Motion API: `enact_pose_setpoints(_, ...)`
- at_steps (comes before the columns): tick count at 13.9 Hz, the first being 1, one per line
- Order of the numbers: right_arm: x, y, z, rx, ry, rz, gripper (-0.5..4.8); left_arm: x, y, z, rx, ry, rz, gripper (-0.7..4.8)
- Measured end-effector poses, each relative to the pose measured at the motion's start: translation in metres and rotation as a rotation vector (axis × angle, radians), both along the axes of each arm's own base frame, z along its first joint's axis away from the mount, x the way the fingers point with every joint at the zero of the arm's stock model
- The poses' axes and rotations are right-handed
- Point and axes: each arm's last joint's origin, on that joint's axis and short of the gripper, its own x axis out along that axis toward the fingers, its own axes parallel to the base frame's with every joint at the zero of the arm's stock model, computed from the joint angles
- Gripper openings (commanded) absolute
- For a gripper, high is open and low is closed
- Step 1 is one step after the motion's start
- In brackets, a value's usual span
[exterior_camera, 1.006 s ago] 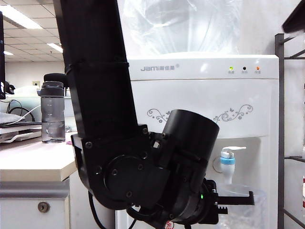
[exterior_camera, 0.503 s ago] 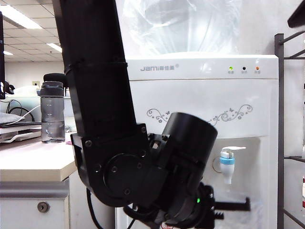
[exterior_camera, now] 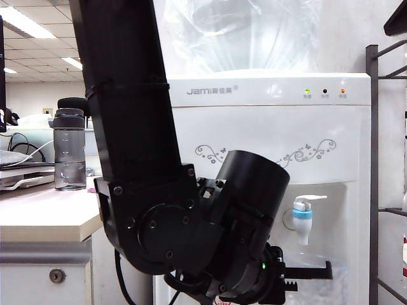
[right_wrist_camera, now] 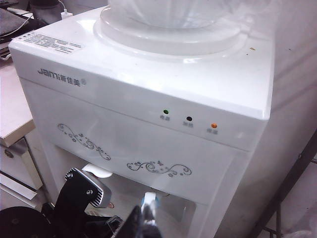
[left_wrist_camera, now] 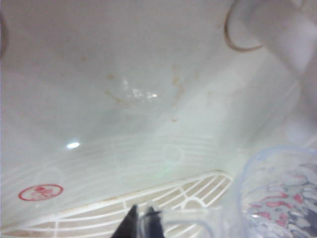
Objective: Pick up the plastic mug from the left desk, go to the cold water outlet of the water dispenser, press the vertical switch to get some water, then put the mug back on the desk.
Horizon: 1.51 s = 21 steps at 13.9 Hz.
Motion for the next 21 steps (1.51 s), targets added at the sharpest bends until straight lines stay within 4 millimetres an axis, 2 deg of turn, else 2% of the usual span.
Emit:
enact_pose_setpoints(18, 0.0, 0.0, 0.0, 0.003, -0.001, 0.0, -0.05, -0.003, -0.004, 0.009, -0.067, -0.051, 0.077, -0.05)
enact_pose_setpoints(21, 0.008, 0.006, -0.012, -0.033, 0.06, 0.039, -0.05, -0.003, -0.005, 0.009, -0.067, -0.051, 0.078, -0.05)
